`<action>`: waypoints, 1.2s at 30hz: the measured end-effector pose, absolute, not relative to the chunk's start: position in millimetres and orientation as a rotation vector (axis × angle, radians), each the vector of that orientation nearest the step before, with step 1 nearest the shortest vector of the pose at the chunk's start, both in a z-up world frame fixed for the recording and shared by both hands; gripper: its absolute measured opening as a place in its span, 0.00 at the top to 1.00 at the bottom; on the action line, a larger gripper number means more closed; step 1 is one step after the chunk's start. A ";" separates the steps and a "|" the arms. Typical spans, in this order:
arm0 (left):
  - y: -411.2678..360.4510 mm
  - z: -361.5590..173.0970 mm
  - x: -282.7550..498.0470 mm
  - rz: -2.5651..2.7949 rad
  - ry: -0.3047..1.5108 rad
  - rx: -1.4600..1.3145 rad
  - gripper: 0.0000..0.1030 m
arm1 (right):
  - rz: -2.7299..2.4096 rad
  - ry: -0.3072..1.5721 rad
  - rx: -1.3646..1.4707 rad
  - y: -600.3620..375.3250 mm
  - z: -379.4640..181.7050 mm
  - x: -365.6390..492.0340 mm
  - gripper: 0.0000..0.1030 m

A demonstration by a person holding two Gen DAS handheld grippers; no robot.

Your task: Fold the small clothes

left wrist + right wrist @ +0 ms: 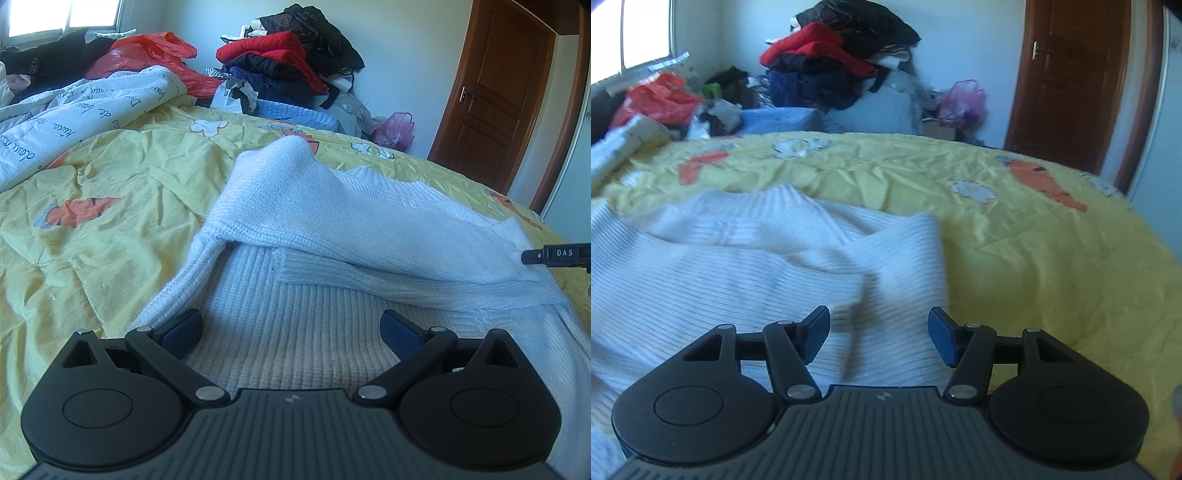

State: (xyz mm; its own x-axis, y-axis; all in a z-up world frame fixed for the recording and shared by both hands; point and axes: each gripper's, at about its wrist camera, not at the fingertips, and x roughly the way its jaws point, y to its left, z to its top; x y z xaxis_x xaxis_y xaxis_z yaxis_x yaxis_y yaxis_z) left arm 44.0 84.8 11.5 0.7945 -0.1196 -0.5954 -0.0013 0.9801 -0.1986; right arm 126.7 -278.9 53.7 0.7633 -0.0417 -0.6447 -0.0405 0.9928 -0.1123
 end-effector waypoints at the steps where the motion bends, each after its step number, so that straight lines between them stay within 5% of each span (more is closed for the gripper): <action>1: 84.8 11.5 44.1 -0.064 0.651 -0.193 0.00 | -0.002 0.710 -0.122 -280.6 51.4 127.1 0.36; 11: 84.9 11.4 44.1 -0.064 0.650 -0.194 0.00 | 0.060 0.738 0.015 -293.2 40.6 127.9 0.19; 15: 85.0 11.4 44.1 -0.064 0.651 -0.191 0.00 | 0.079 0.672 0.007 -292.3 42.4 118.2 0.35; 26: 84.7 11.3 44.4 -0.064 0.652 -0.190 0.00 | 0.186 0.594 0.084 -301.2 55.6 108.5 0.37; 32: 85.5 11.3 44.7 -0.064 0.651 -0.194 0.00 | 0.226 0.673 0.075 -287.7 38.9 126.2 0.53; 34: 86.0 11.2 44.6 -0.064 0.650 -0.195 0.00 | 0.241 0.680 0.091 -283.1 39.2 129.2 0.78; 36: 85.2 11.2 44.7 -0.064 0.650 -0.196 0.00 | 0.248 0.674 0.096 -281.6 42.2 129.9 0.87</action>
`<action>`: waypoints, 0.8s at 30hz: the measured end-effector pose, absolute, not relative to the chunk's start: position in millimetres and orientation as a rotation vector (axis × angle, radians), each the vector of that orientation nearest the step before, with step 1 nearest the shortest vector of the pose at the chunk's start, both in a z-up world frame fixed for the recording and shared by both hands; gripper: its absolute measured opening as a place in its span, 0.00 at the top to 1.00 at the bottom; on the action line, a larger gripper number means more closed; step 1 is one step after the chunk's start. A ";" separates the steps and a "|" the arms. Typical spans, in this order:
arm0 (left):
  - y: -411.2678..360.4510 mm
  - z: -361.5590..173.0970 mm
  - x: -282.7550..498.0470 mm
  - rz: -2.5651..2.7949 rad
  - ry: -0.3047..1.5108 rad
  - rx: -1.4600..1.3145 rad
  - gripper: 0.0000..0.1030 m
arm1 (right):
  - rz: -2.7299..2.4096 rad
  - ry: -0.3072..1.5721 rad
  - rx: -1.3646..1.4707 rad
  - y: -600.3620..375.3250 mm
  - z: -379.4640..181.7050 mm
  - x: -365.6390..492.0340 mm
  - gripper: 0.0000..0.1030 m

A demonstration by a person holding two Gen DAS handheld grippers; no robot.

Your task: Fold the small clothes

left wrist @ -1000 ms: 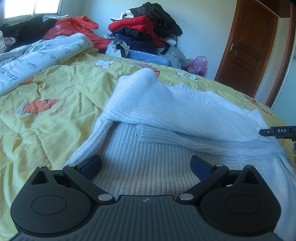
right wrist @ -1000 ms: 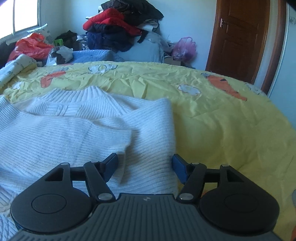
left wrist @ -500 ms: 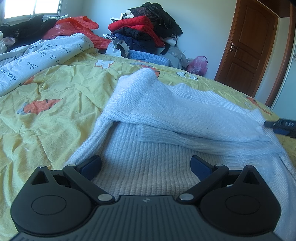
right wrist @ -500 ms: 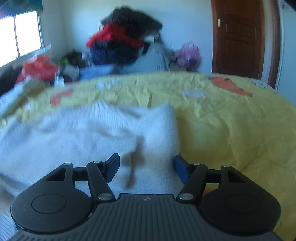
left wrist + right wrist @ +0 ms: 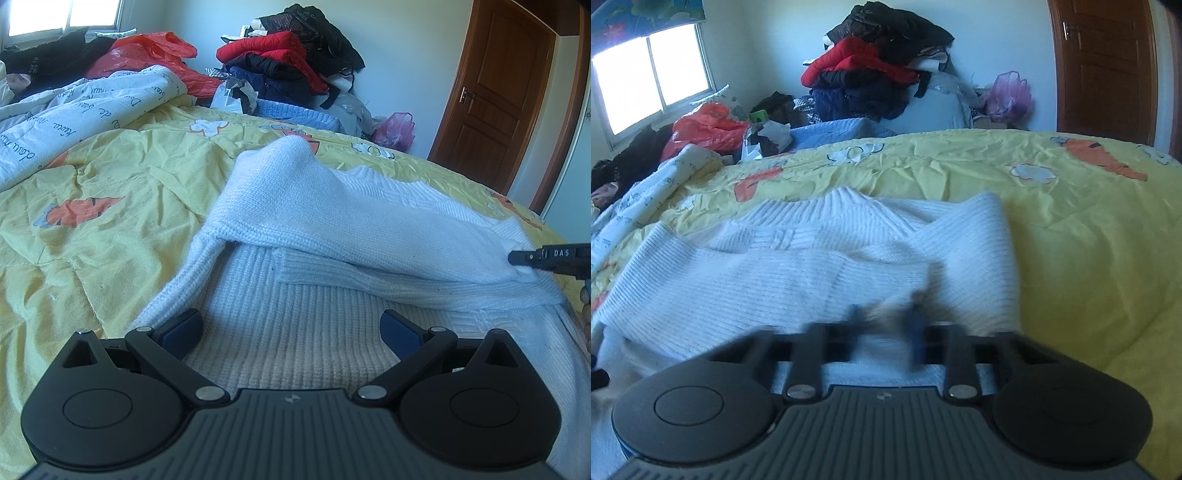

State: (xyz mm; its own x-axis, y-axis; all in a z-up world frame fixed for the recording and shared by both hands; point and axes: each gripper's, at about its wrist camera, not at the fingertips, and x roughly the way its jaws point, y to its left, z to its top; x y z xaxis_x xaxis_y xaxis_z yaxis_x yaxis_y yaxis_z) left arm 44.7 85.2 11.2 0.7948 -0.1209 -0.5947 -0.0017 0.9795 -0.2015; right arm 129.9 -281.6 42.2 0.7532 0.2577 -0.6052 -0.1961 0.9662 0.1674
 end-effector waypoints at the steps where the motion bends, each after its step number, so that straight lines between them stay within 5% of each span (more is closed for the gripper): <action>1: 85.1 11.2 44.7 -0.064 0.650 -0.196 0.00 | 0.246 0.659 0.081 -280.9 45.7 128.5 0.89; 9: 86.3 10.8 45.1 -0.067 0.650 -0.197 0.00 | 0.149 0.651 0.022 -305.3 39.3 129.6 0.90; 15: 83.6 12.6 44.4 -0.040 0.650 -0.181 0.00 | 0.086 0.559 0.113 -307.7 53.4 98.8 0.61; 21: 23.6 45.2 57.3 -0.039 0.518 0.088 0.00 | 0.195 0.545 -0.015 -276.3 69.1 82.3 0.58; 24: 8.7 34.3 103.4 -0.034 0.620 0.168 0.00 | 0.172 0.641 -0.036 -271.0 53.8 99.5 0.48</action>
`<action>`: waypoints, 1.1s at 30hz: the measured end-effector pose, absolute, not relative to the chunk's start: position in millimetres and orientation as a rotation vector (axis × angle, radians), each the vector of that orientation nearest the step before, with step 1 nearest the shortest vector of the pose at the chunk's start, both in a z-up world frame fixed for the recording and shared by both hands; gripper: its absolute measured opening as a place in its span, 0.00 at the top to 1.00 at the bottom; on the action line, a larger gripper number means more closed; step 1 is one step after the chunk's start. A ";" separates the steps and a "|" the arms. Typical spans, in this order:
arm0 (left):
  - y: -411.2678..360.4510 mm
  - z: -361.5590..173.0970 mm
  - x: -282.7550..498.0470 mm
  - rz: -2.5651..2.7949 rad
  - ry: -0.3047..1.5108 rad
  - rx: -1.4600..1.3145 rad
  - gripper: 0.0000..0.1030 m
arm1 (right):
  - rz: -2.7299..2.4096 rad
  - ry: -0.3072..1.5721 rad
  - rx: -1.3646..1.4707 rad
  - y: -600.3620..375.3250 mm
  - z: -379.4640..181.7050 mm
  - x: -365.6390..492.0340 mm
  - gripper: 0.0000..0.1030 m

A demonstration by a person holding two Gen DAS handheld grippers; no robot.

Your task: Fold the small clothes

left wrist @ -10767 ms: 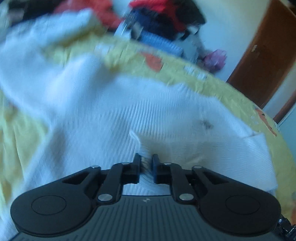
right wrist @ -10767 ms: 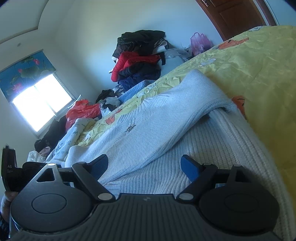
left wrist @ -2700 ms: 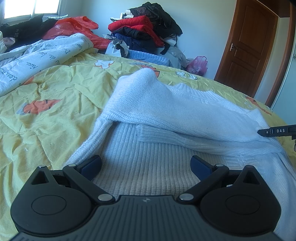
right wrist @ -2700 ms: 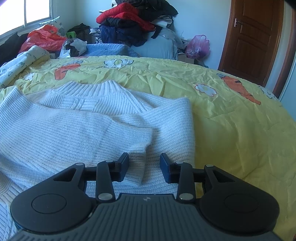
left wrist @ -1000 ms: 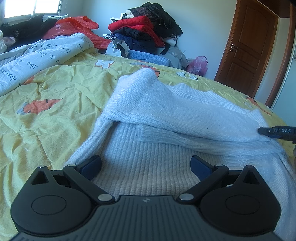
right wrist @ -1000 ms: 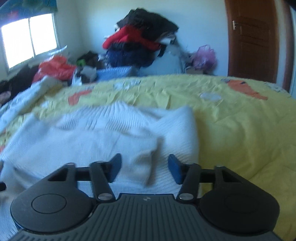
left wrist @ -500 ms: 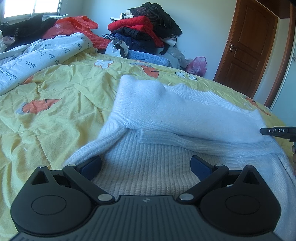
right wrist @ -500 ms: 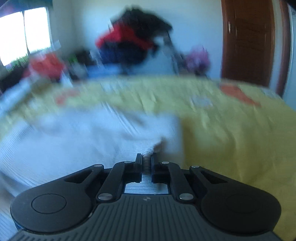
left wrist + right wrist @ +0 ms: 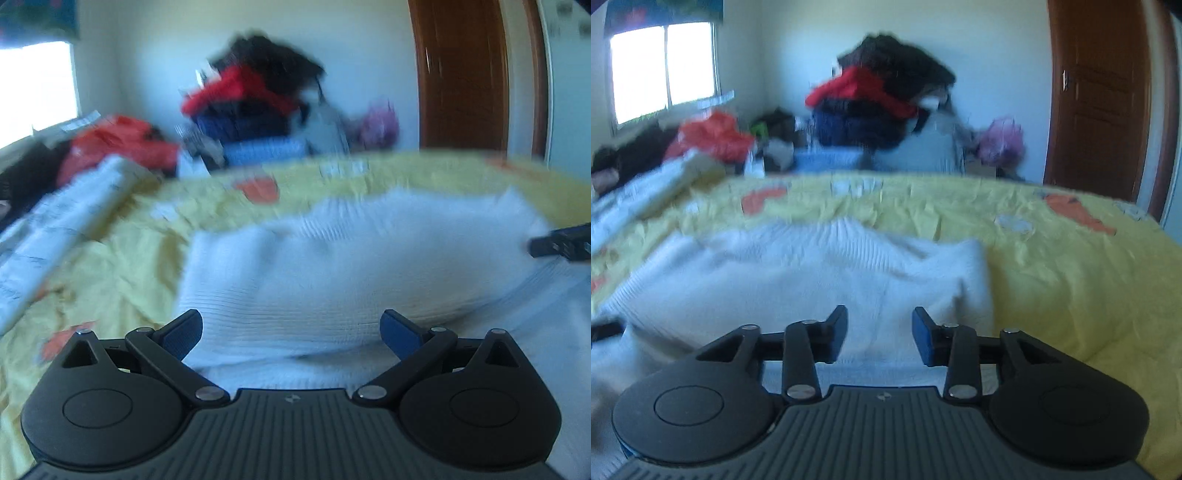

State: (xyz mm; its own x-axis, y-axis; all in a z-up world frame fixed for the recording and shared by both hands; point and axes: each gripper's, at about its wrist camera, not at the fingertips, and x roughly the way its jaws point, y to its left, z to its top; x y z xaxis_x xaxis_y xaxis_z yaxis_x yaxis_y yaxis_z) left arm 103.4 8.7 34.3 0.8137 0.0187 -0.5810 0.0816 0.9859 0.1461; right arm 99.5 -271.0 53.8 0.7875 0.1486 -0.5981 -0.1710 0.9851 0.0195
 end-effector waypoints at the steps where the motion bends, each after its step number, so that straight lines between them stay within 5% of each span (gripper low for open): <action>1: 8.4 24.9 116.5 -0.027 0.667 0.181 0.00 | 0.165 0.672 -0.039 -271.5 44.5 102.8 0.48; 8: 30.4 12.6 114.2 -0.078 0.640 0.096 0.00 | 0.138 0.633 -0.085 -268.8 38.9 61.3 0.47; 12: 12.5 21.4 79.9 -0.046 0.617 0.202 0.00 | 0.205 0.712 -0.044 -266.8 28.0 13.4 0.31; 21: 35.6 20.4 4.3 0.001 0.704 0.128 0.00 | 0.118 0.666 -0.068 -267.4 32.1 -50.3 0.25; 25: 49.2 6.4 -6.0 -0.028 0.698 0.036 0.00 | 0.132 0.667 -0.027 -264.2 17.2 -61.2 0.08; 33: 48.9 4.2 -6.3 -0.028 0.698 0.026 0.00 | 0.128 0.662 -0.068 -258.5 14.5 -63.7 0.03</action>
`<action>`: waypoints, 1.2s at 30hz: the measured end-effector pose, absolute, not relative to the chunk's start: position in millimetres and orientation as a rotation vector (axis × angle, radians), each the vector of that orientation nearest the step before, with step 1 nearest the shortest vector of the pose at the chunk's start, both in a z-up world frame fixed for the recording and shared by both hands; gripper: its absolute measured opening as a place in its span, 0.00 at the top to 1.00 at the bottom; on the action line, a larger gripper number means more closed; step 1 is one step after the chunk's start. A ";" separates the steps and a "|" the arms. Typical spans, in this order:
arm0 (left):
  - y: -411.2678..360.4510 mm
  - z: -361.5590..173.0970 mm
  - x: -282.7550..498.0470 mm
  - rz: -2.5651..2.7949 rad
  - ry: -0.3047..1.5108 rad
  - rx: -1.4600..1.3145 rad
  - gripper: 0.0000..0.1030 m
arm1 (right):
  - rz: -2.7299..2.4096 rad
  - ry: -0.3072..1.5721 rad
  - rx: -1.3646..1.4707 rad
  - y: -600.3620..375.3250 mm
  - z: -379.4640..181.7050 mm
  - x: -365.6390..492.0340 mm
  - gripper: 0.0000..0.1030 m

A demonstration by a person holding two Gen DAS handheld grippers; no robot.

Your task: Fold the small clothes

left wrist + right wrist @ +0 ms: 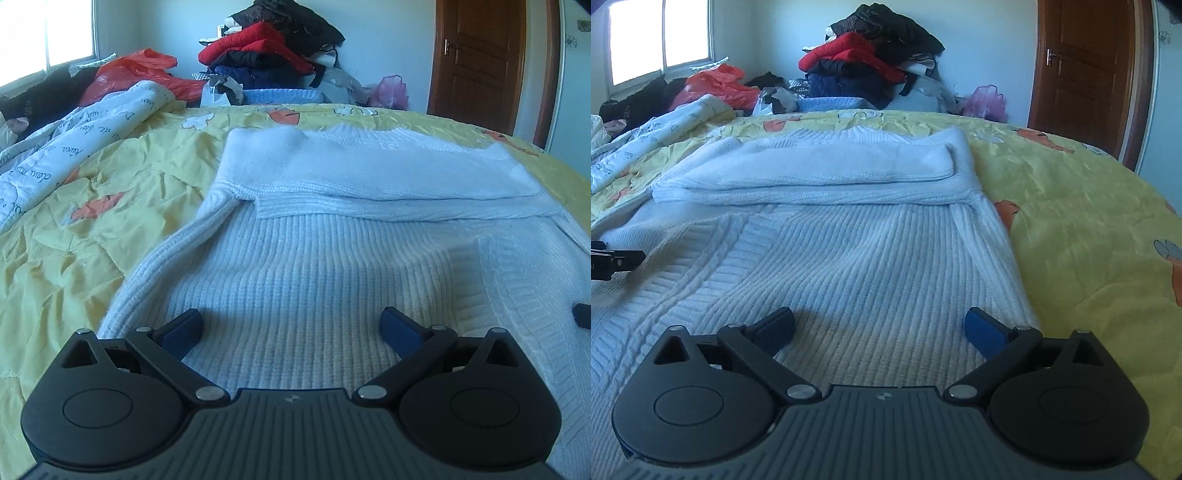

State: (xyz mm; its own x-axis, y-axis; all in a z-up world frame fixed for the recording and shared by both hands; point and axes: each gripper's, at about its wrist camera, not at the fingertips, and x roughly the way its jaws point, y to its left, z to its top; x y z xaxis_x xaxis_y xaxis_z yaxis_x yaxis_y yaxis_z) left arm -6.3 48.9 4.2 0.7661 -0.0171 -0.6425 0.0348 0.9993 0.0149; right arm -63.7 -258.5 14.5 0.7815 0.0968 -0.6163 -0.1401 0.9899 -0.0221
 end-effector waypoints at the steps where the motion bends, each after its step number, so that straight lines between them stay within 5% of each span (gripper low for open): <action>1: 48.6 4.0 -6.7 -0.028 0.696 0.026 0.00 | 0.130 0.664 -0.070 -258.2 13.8 -62.8 0.02; 36: 47.8 1.8 -53.9 0.063 0.671 0.007 0.00 | 0.141 0.649 -0.080 -254.5 12.1 -109.4 0.01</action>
